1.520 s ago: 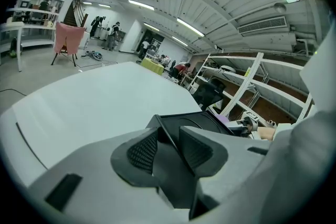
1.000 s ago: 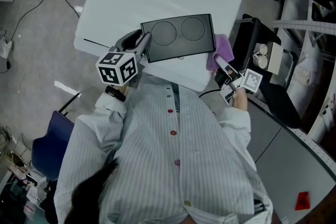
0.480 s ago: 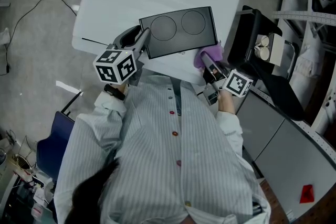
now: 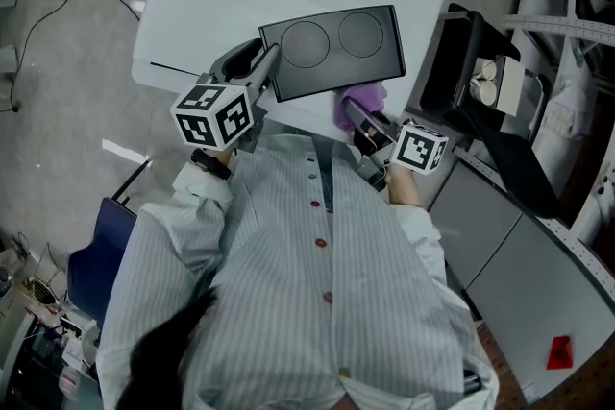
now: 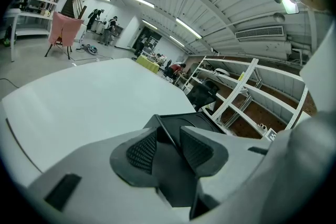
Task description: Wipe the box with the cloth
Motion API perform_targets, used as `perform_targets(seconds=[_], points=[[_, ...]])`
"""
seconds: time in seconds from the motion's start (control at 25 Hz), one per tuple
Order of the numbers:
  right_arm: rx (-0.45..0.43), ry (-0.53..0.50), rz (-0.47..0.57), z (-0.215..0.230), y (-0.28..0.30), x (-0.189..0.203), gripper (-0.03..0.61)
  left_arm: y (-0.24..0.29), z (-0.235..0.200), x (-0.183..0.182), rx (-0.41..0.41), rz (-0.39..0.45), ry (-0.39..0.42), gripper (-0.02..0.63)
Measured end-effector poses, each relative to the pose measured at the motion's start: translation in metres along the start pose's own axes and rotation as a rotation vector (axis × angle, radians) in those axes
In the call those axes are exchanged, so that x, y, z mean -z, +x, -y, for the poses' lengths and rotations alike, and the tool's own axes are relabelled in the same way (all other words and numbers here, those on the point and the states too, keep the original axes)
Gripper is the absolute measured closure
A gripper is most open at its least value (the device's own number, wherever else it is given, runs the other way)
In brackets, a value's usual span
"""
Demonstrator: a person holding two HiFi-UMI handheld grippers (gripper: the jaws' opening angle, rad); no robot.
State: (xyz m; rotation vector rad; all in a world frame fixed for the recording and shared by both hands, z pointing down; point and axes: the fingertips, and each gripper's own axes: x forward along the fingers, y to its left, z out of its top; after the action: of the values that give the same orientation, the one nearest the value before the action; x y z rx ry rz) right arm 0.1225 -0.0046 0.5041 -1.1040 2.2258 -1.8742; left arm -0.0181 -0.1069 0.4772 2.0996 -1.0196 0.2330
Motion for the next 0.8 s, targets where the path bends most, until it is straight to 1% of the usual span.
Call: perform_targets(seconds=[0.16, 0.28, 0.44, 0.8], points=[[0.005, -0.056, -0.105, -0.008, 0.009, 0.02, 0.529, 0.0, -0.001, 0.0, 0.005, 0.001, -0.005, 0.494], [-0.005, -0.088, -0.161, -0.015, 0.022, 0.03, 0.529, 0.0, 0.0, 0.0, 0.009, 0.004, -0.01, 0.494], [-0.047, -0.102, -0.224, -0.029, 0.042, 0.043, 0.529, -0.002, 0.001, -0.001, 0.013, 0.006, -0.015, 0.494], [-0.163, -0.172, -0.451, -0.061, 0.087, 0.095, 0.529, -0.002, 0.0, 0.0, 0.013, 0.009, -0.016, 0.494]])
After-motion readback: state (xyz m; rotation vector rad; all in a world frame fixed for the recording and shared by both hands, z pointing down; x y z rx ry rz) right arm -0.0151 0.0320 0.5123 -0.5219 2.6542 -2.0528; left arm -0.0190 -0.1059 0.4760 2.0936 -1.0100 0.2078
